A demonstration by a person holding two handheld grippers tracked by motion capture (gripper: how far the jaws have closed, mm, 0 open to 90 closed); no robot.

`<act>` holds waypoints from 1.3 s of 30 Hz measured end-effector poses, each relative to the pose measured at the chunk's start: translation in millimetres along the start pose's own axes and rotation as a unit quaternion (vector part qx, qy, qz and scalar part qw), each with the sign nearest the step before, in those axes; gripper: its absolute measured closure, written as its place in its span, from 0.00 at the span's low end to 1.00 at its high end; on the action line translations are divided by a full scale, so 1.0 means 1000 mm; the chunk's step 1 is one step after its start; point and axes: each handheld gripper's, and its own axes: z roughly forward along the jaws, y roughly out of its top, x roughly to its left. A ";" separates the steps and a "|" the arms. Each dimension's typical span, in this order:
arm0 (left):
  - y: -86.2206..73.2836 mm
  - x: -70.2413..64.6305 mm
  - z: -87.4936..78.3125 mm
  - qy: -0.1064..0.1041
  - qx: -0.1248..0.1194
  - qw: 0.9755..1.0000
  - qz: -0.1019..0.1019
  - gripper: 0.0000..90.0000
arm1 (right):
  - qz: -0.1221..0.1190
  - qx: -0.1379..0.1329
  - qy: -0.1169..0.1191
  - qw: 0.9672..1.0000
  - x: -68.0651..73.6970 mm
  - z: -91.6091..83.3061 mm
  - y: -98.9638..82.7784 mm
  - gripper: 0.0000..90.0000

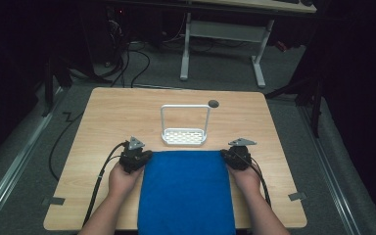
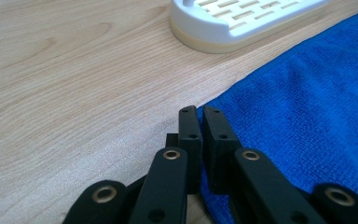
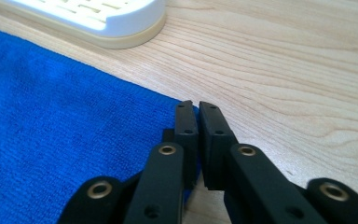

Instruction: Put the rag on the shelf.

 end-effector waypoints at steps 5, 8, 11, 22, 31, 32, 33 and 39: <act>-0.001 0.002 -0.002 -0.003 -0.007 1.000 -0.011 0.97 | 0.004 -0.028 0.001 1.000 0.009 -0.005 -0.001 0.99; -0.003 0.002 -0.004 -0.009 -0.014 1.000 -0.010 0.97 | 0.009 -0.067 0.006 0.998 0.015 -0.016 -0.005 0.99; -0.005 0.000 -0.011 -0.015 -0.037 0.999 -0.009 0.97 | 0.003 -0.091 0.013 0.996 0.020 -0.029 -0.006 0.99; 0.002 -0.014 -0.056 -0.007 -0.130 0.991 0.001 0.98 | -0.008 -0.160 0.025 0.987 0.023 -0.064 -0.002 0.99; 0.005 -0.019 -0.084 -0.006 -0.183 0.983 -0.004 0.98 | -0.013 -0.214 0.028 0.976 0.028 -0.094 0.005 0.99; 0.006 -0.020 -0.087 -0.008 -0.186 0.983 -0.004 0.98 | -0.013 -0.218 0.027 0.976 0.029 -0.095 0.006 0.99; 0.008 -0.021 -0.090 -0.008 -0.191 0.982 -0.002 0.98 | -0.015 -0.223 0.027 0.974 0.029 -0.098 0.007 0.99; 0.017 -0.028 -0.108 -0.008 -0.221 0.975 0.014 0.98 | -0.026 -0.252 0.024 0.967 0.035 -0.114 0.012 0.99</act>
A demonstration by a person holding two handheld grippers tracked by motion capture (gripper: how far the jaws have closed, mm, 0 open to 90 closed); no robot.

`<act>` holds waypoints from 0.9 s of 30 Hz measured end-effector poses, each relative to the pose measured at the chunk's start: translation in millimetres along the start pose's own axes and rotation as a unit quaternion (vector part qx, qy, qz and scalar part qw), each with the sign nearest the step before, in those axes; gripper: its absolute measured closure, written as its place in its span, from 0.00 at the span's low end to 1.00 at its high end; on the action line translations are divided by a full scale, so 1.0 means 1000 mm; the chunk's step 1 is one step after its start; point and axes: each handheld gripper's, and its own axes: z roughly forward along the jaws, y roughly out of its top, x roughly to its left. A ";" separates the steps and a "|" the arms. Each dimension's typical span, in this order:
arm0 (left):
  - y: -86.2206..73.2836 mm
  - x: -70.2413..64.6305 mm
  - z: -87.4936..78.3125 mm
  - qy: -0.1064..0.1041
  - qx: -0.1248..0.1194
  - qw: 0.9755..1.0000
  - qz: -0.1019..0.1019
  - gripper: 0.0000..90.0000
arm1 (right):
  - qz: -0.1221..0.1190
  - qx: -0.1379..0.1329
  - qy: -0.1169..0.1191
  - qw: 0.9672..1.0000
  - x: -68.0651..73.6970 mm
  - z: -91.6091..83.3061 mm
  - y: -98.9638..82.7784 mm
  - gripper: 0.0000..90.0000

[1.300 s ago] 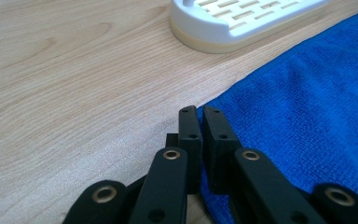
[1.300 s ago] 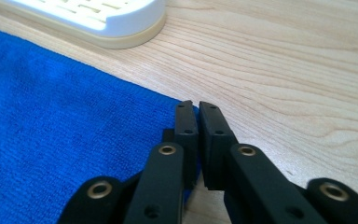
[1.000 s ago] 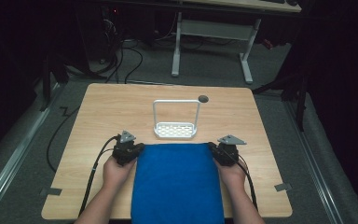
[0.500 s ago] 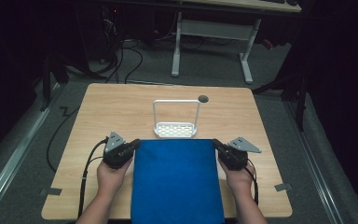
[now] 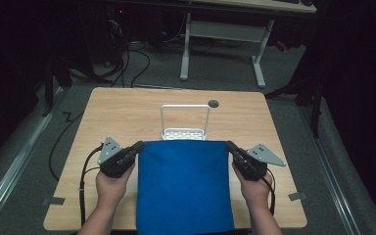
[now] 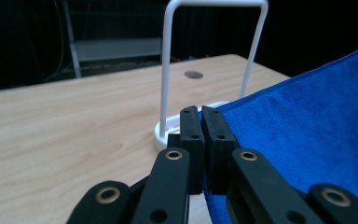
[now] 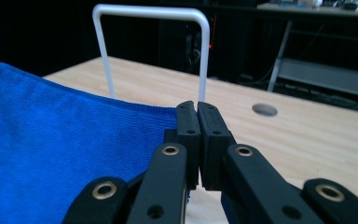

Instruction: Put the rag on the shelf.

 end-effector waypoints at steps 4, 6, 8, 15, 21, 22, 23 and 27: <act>0.010 -0.004 -0.008 -0.002 -0.022 1.000 0.009 0.98 | -0.007 -0.022 -0.001 1.000 0.005 -0.009 0.012 0.99; 0.016 -0.006 -0.011 -0.001 -0.032 0.999 0.015 0.98 | -0.010 -0.031 -0.002 0.999 0.006 -0.012 0.017 0.99; 0.022 -0.007 -0.013 0.000 -0.041 0.999 0.019 0.98 | -0.013 -0.035 -0.003 0.999 0.006 -0.014 0.020 0.99; 0.047 -0.005 -0.018 0.003 -0.077 0.997 0.024 0.98 | -0.015 -0.080 -0.011 0.997 0.002 -0.026 0.047 0.99; 0.067 -0.006 -0.021 0.002 -0.103 0.994 0.027 0.98 | -0.019 -0.100 -0.010 0.995 0.003 -0.029 0.066 0.99; 0.071 -0.005 -0.021 0.003 -0.108 0.994 0.028 0.98 | -0.020 -0.108 -0.008 0.994 0.004 -0.029 0.075 0.99; 0.075 -0.005 -0.022 0.003 -0.112 0.993 0.029 0.98 | -0.020 -0.108 -0.008 0.994 0.004 -0.029 0.075 0.99; 0.094 -0.003 -0.026 0.008 -0.131 0.991 0.035 0.99 | -0.023 -0.125 -0.009 0.992 0.001 -0.030 0.095 0.99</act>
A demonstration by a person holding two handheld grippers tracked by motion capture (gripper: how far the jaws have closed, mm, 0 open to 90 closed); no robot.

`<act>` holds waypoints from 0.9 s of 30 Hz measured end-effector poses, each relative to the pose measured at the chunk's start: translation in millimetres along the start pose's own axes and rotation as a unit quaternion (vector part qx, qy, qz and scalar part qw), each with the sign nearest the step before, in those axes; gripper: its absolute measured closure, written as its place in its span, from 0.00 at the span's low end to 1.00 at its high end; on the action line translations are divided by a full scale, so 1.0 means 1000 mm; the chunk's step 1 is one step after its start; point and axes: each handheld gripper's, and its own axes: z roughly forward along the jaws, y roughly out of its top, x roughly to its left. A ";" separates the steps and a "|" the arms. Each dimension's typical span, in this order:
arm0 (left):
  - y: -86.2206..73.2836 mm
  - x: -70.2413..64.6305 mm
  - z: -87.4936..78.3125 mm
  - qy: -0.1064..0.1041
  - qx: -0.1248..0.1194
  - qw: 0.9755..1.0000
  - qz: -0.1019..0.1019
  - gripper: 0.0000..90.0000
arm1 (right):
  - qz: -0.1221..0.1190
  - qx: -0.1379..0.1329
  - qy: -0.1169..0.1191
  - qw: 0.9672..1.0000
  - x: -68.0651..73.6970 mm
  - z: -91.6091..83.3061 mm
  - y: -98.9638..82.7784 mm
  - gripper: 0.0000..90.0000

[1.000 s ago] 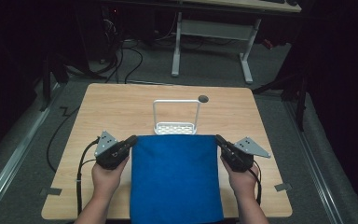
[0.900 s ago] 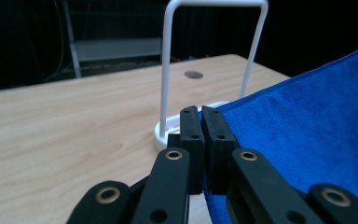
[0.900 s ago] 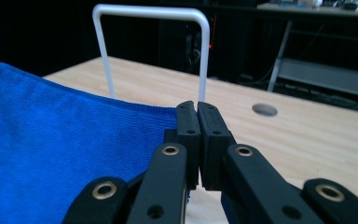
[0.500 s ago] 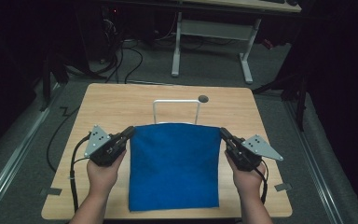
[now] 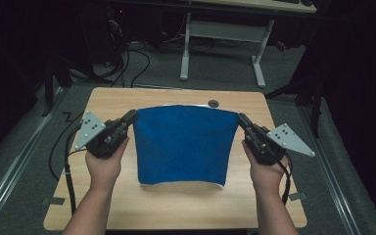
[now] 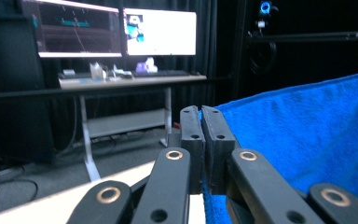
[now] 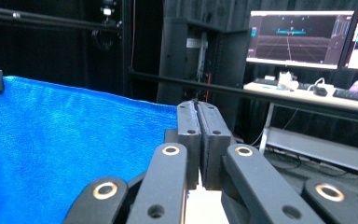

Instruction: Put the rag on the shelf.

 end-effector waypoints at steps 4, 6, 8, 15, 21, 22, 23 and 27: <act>0.017 0.004 0.004 0.000 -0.014 1.000 0.001 0.99 | -0.002 -0.008 -0.002 1.000 -0.004 0.003 0.011 0.99; 0.023 0.004 0.005 0.001 -0.018 1.000 0.005 0.99 | -0.002 -0.015 -0.004 1.000 -0.007 0.005 0.020 0.99; 0.026 0.004 0.007 0.002 -0.018 1.000 0.008 0.99 | -0.002 -0.016 -0.004 1.000 -0.008 0.005 0.021 0.99; 0.032 0.010 0.022 0.003 0.001 1.000 0.018 0.99 | -0.004 -0.015 -0.008 1.000 -0.012 0.011 0.031 0.99; 0.040 0.021 0.036 0.015 0.014 1.000 0.023 0.98 | 0.001 -0.008 -0.018 1.000 -0.023 0.021 0.037 0.99; 0.041 0.023 0.039 0.017 0.018 0.999 0.025 0.98 | 0.004 -0.007 -0.019 1.000 -0.025 0.024 0.038 0.99; 0.042 0.025 0.043 0.016 0.027 0.999 0.029 0.98 | 0.006 -0.006 -0.019 1.000 -0.028 0.026 0.039 0.99; 0.044 0.031 0.055 0.021 0.040 0.998 0.034 0.98 | 0.016 -0.003 -0.023 1.000 -0.036 0.039 0.039 0.99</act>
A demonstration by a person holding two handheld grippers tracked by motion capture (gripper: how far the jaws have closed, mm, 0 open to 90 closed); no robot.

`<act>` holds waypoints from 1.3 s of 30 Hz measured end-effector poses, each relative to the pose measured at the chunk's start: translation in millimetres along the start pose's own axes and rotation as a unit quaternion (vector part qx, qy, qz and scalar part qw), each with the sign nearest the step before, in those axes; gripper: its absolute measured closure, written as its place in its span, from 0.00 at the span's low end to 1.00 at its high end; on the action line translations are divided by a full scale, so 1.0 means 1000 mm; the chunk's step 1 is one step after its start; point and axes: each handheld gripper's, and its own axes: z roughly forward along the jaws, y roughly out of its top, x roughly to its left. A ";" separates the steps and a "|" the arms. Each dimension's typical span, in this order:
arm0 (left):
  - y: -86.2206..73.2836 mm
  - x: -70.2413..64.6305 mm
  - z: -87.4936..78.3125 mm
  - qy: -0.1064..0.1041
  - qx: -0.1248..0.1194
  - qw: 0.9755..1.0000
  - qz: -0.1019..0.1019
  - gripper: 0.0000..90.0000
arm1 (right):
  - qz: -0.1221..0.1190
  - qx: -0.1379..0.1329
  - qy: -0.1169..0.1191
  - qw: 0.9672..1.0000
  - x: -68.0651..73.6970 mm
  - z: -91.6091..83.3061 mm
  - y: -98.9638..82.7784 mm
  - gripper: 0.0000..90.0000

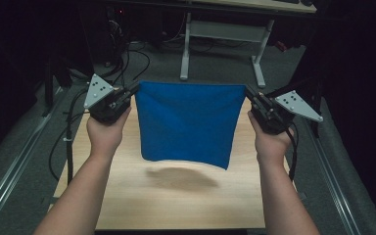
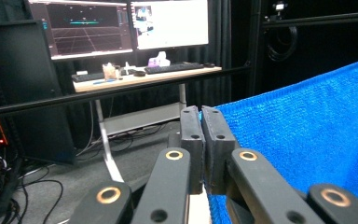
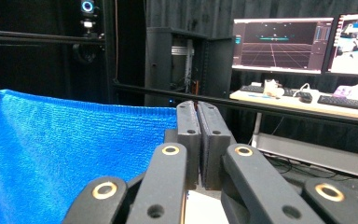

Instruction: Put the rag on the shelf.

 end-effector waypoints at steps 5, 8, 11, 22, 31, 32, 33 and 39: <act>0.007 0.011 0.017 0.012 0.011 1.000 0.006 0.98 | 0.007 0.004 -0.006 1.000 -0.008 0.019 0.003 0.99; 0.013 0.018 0.029 0.018 0.017 1.000 0.014 0.98 | 0.004 0.004 -0.010 1.000 -0.012 0.030 0.006 0.99; 0.015 0.024 0.040 0.024 0.022 0.999 0.017 0.98 | 0.003 0.008 -0.016 1.000 -0.016 0.041 0.009 0.99; 0.020 0.040 0.075 0.041 0.035 0.998 0.021 0.98 | -0.011 0.024 -0.031 0.999 -0.032 0.075 0.011 0.99; 0.012 0.054 0.097 0.047 0.063 0.997 0.024 0.98 | -0.018 0.052 -0.032 0.998 -0.046 0.106 0.005 0.99; 0.011 0.054 0.099 0.047 0.067 0.996 0.028 0.98 | -0.021 0.057 -0.033 0.998 -0.047 0.110 0.004 0.99; 0.011 0.055 0.100 0.049 0.068 0.996 0.032 0.98 | -0.022 0.057 -0.033 0.998 -0.048 0.112 0.004 0.99; 0.001 0.059 0.113 0.054 0.089 0.994 0.031 0.98 | -0.026 0.077 -0.041 0.996 -0.053 0.126 -0.006 0.99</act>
